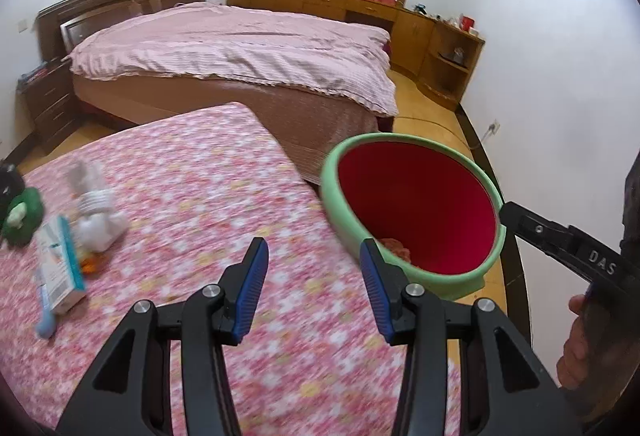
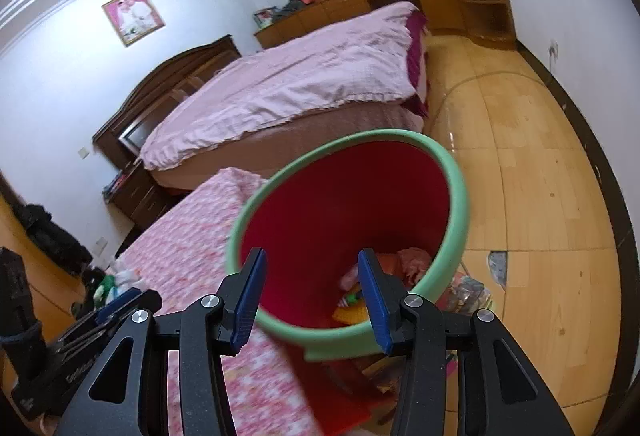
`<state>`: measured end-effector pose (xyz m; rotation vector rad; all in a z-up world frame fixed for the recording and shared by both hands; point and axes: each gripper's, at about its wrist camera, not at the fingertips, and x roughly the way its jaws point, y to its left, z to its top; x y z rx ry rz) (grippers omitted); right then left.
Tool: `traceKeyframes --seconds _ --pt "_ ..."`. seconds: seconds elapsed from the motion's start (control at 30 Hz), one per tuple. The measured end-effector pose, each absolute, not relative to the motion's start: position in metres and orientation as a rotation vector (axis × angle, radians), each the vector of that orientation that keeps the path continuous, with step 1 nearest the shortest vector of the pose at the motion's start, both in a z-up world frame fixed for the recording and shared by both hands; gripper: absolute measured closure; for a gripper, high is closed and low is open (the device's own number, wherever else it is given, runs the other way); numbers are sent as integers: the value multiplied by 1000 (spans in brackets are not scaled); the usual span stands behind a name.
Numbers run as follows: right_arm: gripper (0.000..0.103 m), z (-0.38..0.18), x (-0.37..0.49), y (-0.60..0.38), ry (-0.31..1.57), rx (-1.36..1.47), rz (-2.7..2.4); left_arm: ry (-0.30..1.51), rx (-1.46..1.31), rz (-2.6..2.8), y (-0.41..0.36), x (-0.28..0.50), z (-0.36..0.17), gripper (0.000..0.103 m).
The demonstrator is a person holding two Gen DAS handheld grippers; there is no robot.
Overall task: Collect trash
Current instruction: 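Move both open grippers back over the remaining trash on the bed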
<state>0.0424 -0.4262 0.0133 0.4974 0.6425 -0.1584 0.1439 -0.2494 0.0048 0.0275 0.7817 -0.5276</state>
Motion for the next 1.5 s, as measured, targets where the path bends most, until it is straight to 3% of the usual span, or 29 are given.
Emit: traceKeyframes --seconds 0.63,0.97,1.5 --pt "53 28 69 -282 681 400 11 717 -44 -179 -62 153 19 55" --pt "40 3 115 -196 786 310 33 788 -92 -79 26 174 -21 55" --pt "40 -48 194 -100 916 178 106 811 -199 -87 61 186 -48 55"
